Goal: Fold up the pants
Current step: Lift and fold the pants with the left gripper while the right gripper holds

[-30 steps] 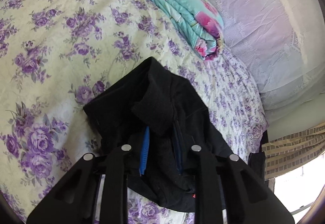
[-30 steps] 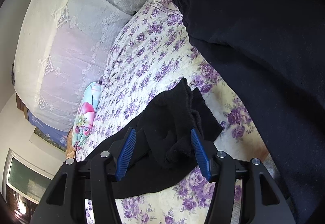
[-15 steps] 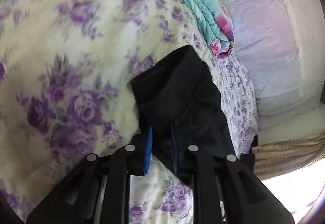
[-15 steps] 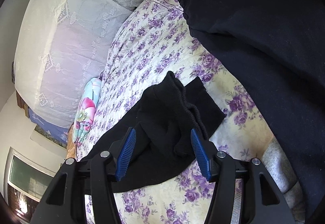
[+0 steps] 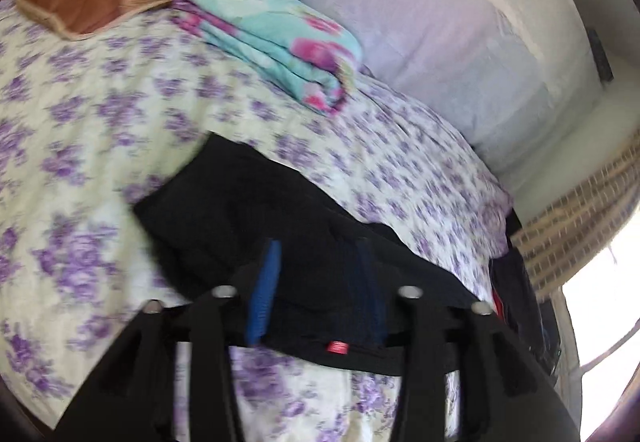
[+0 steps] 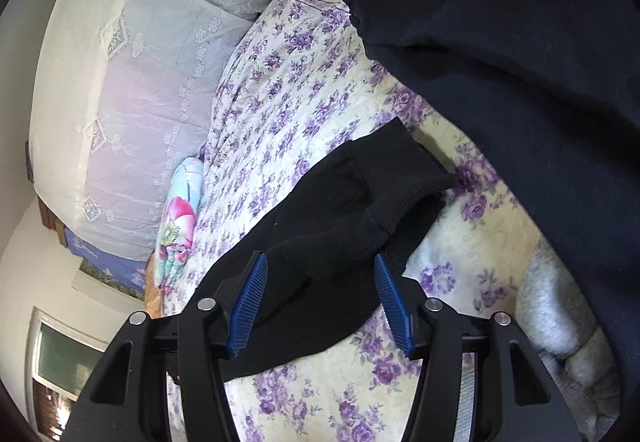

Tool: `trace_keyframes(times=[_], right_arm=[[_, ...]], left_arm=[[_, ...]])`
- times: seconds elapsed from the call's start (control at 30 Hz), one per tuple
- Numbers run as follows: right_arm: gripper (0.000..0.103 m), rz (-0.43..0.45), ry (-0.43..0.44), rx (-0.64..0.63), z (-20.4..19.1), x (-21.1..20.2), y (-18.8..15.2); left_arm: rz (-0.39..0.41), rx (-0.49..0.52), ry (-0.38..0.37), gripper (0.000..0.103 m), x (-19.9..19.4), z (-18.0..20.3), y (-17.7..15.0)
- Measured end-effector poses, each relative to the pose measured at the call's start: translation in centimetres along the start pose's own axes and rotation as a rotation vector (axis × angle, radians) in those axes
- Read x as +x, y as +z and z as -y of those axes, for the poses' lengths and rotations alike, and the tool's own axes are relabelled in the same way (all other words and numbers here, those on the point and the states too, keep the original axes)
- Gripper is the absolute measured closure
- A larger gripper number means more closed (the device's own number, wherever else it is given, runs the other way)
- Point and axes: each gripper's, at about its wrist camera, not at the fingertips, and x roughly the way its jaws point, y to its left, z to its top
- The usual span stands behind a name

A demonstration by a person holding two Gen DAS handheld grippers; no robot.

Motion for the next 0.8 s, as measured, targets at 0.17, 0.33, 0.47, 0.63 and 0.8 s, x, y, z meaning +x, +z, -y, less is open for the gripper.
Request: trace_keyframes(times=[0.17, 0.33, 0.47, 0.63, 0.8], right_arm=[[0.046, -0.071, 0.019, 0.078, 1.0, 2.3, -0.1], [0.046, -0.065, 0.015, 0.134, 1.1, 4.5, 0.6], [0.073, -0.033, 0.007, 0.084, 0.0, 5.2, 1.8], [0.099, 0.017, 0.070, 0.013, -2.7, 2.6, 4.5], [0.099, 0.011, 0.010, -0.120, -4.1, -0.9, 5.2]], left_arm=[[-0.123, 0.032, -0.031, 0.049, 6.2, 1.5, -1.5], [-0.171, -0.027, -0.015, 0.051, 9.9, -1.3, -2.4], [-0.167, -0.062, -0.097, 0.052, 10.1, -3.3, -2.4], [-0.181, -0.102, -0.132, 0.057, 10.1, -4.6, -1.9], [-0.193, -0.087, -0.138, 0.057, 10.0, -4.7, -1.9]])
